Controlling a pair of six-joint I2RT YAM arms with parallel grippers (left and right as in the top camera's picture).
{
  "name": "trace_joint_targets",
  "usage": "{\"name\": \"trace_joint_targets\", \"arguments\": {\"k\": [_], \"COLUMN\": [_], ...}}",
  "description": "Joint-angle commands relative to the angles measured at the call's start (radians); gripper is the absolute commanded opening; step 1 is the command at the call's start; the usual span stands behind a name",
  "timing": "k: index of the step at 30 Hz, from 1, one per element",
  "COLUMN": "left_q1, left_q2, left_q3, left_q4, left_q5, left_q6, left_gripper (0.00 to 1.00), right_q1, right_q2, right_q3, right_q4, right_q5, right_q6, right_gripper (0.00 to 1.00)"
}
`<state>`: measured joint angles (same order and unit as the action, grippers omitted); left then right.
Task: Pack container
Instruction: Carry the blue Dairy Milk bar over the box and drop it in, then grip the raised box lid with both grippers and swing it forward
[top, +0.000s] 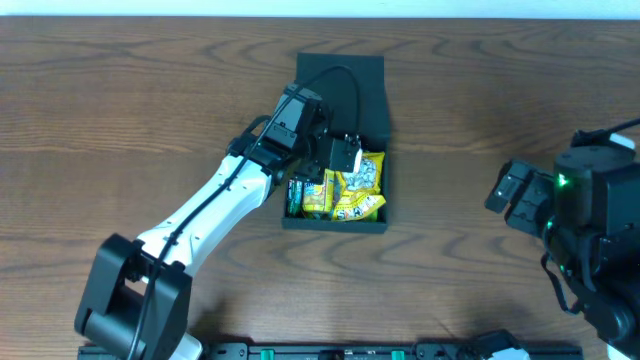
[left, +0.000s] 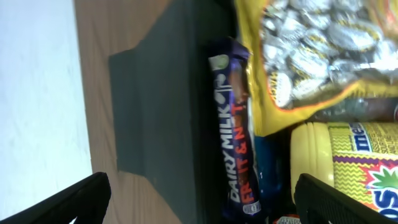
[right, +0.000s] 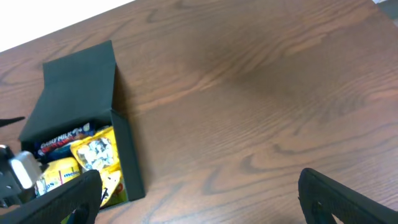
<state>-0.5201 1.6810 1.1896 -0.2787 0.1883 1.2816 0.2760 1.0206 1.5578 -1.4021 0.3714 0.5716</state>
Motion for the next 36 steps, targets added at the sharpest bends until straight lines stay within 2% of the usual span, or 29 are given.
{"name": "trace_joint_targets", "arguments": {"k": [1,2,3,4,5,6,7,12,13,16,17,20,25,31,36], "left_q1": [-0.004,-0.004,-0.004,-0.004,-0.004,-0.004,-0.004,-0.004,-0.004,0.022,0.042,0.153,0.321,0.349,0.343], "left_q2": [-0.097,-0.124,-0.156,-0.187,-0.214,-0.249,-0.277,-0.334,-0.327,-0.288,-0.267,-0.175,-0.011,0.153,0.18], "left_q3": [0.006,0.006,0.006,0.006,0.006,0.006,0.006,0.006,0.006,0.006,0.006,0.006,0.006,0.006,0.006], "left_q4": [0.006,0.003,-0.007,-0.028,-0.055,-0.104,-0.148,-0.331,-0.346,-0.306,-0.286,-0.254,-0.224,-0.152,-0.143], "left_q5": [0.018,0.014,0.011,0.011,0.012,0.017,0.02,-0.031,-0.071,-0.253,-0.266,-0.157,0.255,0.364,0.408], "left_q6": [-0.267,-0.355,-0.431,-0.477,-0.497,-0.497,-0.497,-0.512,-0.553,-0.777,-0.844,-1.04,-1.122,-1.219,-1.248], "left_gripper": [0.95,0.95,1.0,0.58,0.06,0.06,0.06,0.06,0.06,0.06,0.06,0.06,0.06,0.06,0.06], "right_q1": [-0.015,-0.015,-0.015,-0.015,-0.015,-0.015,-0.015,-0.018,-0.025,-0.073,-0.093,-0.168,-0.258,-0.253,-0.238], "right_q2": [0.011,0.02,0.033,0.046,0.06,0.079,0.098,0.248,0.288,0.437,0.487,0.641,0.858,1.037,1.096], "right_q3": [-0.022,-0.036,-0.059,-0.085,-0.114,-0.158,-0.201,-0.391,-0.405,-0.409,-0.409,-0.406,-0.406,-0.393,-0.393], "right_q4": [0.002,0.007,0.018,0.036,0.062,0.107,0.151,0.436,0.496,0.658,0.706,0.823,0.986,1.197,1.357], "right_q5": [0.013,0.005,-0.014,-0.034,-0.061,-0.112,-0.166,-0.335,-0.363,-0.492,-0.549,-0.718,-0.937,-1.113,-1.194], "right_q6": [-0.012,-0.013,-0.013,-0.013,-0.023,-0.039,-0.051,-0.098,-0.105,-0.117,-0.117,-0.104,-0.063,0.013,0.097], "right_gripper": [0.99,0.99,0.97,0.87,0.5,0.12,0.01,0.01,0.01,0.01,0.01,0.01,0.01,0.01,0.01]}}
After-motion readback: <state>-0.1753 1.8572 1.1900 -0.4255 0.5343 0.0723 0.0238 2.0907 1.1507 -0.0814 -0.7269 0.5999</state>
